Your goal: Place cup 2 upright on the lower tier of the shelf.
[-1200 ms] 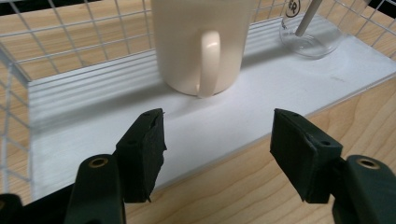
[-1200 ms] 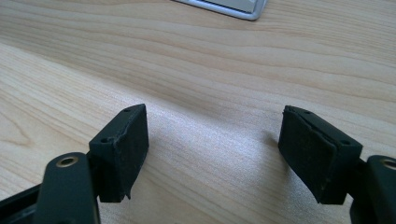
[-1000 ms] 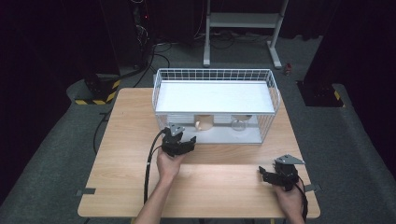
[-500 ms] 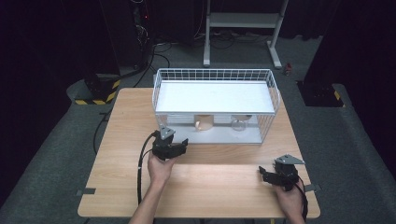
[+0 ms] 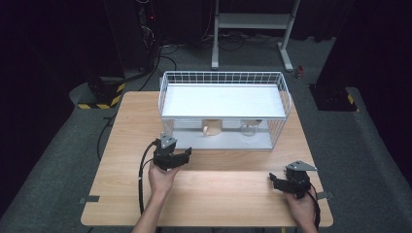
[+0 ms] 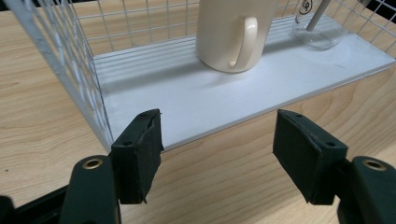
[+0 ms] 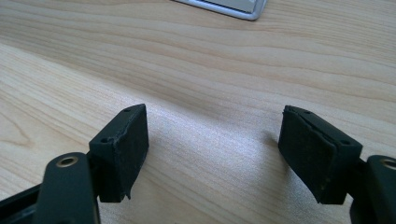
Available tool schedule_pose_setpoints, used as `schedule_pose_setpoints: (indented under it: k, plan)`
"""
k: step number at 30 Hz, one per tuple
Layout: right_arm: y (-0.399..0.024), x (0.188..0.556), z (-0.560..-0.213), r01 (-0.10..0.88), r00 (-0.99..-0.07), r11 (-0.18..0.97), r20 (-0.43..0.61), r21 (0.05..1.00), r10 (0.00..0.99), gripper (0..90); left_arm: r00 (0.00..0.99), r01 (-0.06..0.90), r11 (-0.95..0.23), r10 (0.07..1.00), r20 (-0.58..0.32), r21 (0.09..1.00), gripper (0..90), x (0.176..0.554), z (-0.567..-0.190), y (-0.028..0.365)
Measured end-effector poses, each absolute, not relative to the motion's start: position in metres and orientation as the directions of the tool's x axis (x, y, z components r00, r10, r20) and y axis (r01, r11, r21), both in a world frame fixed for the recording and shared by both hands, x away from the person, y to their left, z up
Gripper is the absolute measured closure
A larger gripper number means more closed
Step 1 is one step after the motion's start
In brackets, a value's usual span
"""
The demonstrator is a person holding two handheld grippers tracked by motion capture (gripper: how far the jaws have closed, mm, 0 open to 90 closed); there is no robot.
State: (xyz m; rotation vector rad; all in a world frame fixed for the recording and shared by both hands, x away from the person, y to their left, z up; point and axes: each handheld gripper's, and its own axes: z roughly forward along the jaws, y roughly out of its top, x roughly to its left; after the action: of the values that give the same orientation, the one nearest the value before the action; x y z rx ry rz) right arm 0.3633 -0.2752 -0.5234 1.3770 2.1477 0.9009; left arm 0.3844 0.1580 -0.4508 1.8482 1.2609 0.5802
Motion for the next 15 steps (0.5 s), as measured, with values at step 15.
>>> schedule_pose_setpoints:
  k: [15]
  plan:
    - [-0.2753,0.3632,-0.5234,0.629,-0.414,0.296,-0.013,0.718,0.910,24.6,0.391,0.546,-0.151,0.916,-0.091,0.824,32.0,0.3744,-0.4500,0.1679]
